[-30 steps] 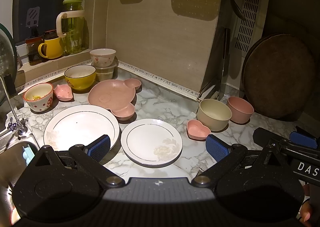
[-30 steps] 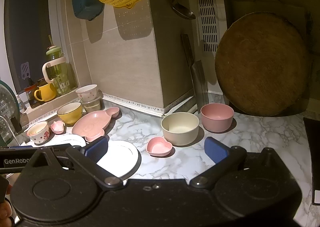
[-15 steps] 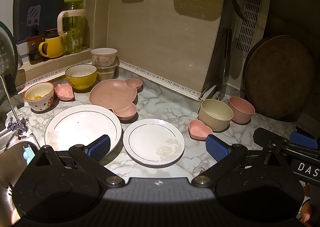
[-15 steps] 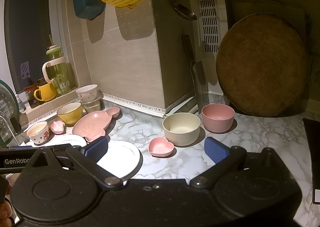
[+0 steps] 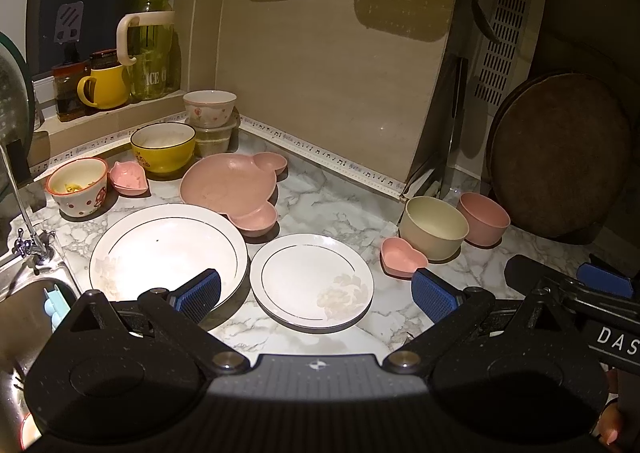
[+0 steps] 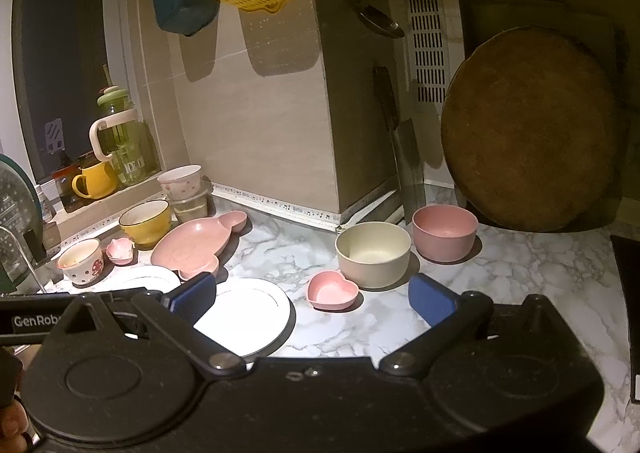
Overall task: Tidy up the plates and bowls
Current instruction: 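Move both grippers toward the cream bowl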
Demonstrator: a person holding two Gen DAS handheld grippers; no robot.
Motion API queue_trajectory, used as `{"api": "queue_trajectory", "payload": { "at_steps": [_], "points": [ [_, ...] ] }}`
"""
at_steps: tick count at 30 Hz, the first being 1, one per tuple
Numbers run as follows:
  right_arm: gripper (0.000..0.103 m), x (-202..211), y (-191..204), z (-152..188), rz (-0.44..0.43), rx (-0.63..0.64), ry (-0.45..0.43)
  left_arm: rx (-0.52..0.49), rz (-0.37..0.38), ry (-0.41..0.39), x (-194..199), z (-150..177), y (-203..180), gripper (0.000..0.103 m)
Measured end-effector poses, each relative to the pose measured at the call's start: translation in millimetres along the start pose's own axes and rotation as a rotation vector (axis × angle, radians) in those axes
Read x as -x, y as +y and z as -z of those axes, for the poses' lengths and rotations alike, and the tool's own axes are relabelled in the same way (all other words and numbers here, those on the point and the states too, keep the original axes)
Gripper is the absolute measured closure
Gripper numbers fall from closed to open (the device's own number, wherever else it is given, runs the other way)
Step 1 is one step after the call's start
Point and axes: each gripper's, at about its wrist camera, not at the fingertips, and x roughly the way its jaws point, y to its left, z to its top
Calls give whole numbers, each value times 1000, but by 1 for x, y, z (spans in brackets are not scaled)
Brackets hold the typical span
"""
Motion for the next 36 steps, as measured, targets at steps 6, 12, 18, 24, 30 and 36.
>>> {"api": "queue_trajectory", "payload": {
  "at_steps": [6, 12, 18, 24, 30, 36],
  "points": [
    [1, -5, -2, -2, 3, 14, -3, -12, 14, -18, -5, -3, 1, 1],
    [3, -22, -21, -6, 38, 1, 27, -19, 17, -7, -23, -7, -8, 1],
    [6, -51, -59, -13, 95, -4, 62, -28, 25, 17, -55, -15, -29, 1],
    [15, -86, -92, -19, 125, 0, 107, -45, 28, 9, -90, -26, -56, 2],
    [20, -123, -117, -26, 119, -4, 145, -59, 21, 34, -130, -38, -80, 2],
    [22, -161, -132, -34, 98, 12, 187, -63, 19, 53, -167, -49, -98, 3]
  ]
}}
